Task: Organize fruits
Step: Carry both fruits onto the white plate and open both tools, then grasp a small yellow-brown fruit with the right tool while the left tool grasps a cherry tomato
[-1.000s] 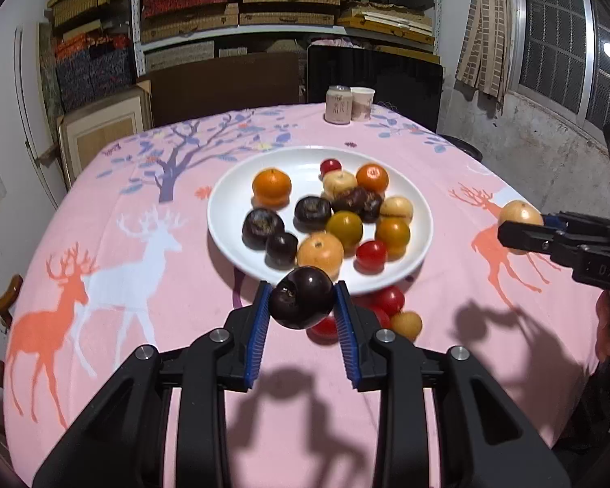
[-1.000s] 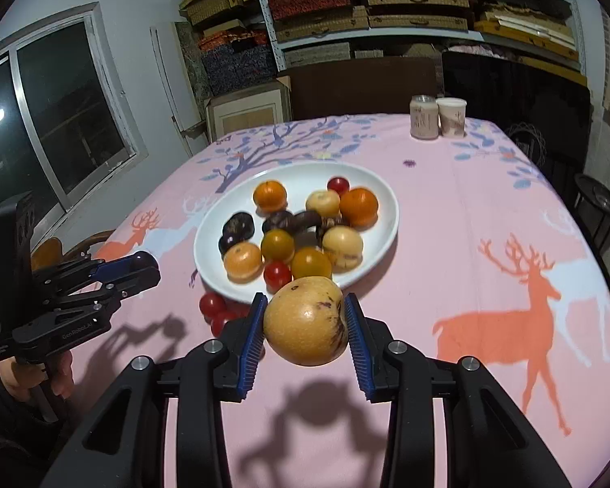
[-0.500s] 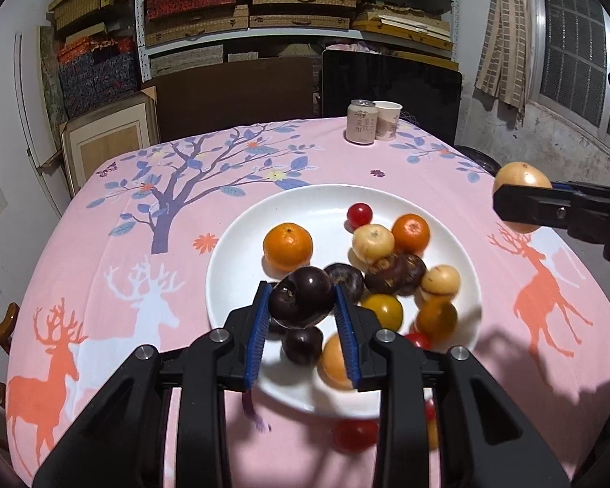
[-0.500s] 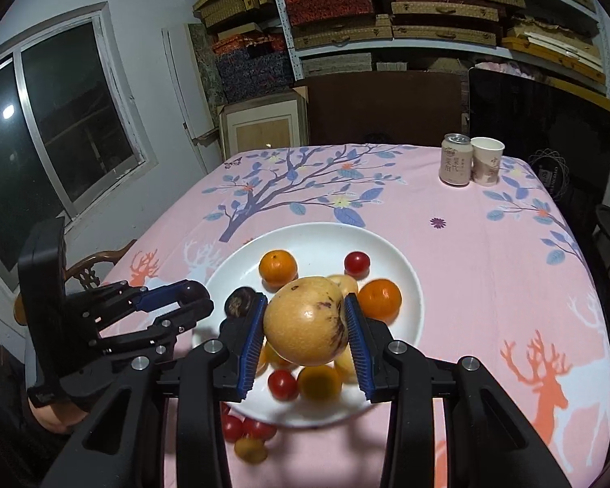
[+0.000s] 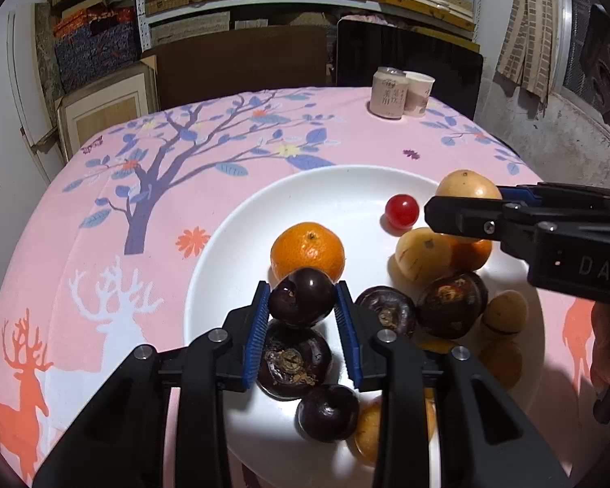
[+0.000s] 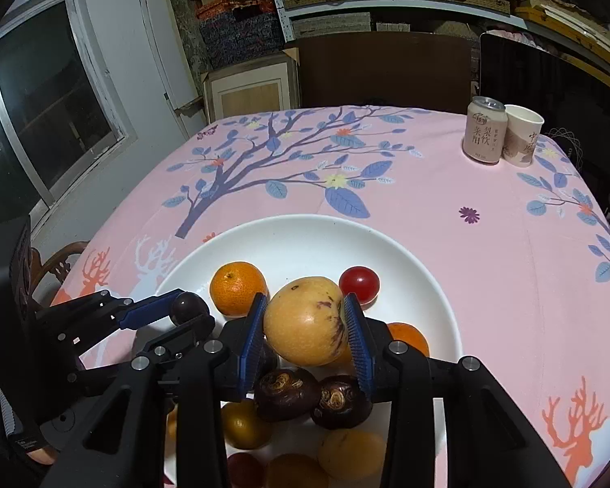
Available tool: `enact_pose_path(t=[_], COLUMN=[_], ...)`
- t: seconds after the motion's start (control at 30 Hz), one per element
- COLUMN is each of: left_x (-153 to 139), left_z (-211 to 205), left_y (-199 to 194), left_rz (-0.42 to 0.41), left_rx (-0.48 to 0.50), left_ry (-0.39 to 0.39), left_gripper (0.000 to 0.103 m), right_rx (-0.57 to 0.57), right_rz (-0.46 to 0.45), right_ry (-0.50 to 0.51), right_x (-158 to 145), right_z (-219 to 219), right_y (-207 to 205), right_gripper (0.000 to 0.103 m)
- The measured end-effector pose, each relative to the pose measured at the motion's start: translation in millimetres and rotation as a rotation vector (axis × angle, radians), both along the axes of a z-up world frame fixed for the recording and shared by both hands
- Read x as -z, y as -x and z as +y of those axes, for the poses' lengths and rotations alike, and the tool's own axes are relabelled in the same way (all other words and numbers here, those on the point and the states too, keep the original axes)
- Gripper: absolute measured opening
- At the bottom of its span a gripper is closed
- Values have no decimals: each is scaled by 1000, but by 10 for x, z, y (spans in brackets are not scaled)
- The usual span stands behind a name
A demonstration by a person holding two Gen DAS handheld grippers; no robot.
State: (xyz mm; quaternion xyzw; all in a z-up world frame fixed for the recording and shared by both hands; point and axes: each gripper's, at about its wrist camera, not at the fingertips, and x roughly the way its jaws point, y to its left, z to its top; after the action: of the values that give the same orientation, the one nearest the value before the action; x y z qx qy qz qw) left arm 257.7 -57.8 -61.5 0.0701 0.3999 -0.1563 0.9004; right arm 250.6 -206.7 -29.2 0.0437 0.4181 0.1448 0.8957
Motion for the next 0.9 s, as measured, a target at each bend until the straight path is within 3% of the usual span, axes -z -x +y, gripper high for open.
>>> enact_pose_path(t=[0.1, 0.37, 0.43, 0.6, 0.8, 0.87, 0.9], left_x=[15, -162, -236, -308, -13, 101, 133], left_z=[8, 112, 175, 322, 427, 469, 484], left_y=[11, 319, 510, 1068, 1503, 1519, 1505], left_rz=[-11, -20, -35, -50, -49, -4, 13], left_rx=[-20, -8, -3, 45, 40, 23, 17], left_ry=[-7, 16, 24, 17, -55, -44, -38], left_gripper=[63, 74, 86, 92, 92, 92, 92], right_rx=[2, 17, 27, -6, -94, -112, -121], right_rz=[-22, -71, -78, -73, -17, -6, -5], right_ry=[-2, -14, -13, -19, 29, 61, 74], right_x=[8, -202, -241, -191, 239, 380, 428], right_z=[14, -63, -91, -78, 165, 268, 310], right_y=[25, 455, 652, 1293, 1823, 1869, 1863], right_gripper=[60, 61, 61, 61, 61, 55, 46])
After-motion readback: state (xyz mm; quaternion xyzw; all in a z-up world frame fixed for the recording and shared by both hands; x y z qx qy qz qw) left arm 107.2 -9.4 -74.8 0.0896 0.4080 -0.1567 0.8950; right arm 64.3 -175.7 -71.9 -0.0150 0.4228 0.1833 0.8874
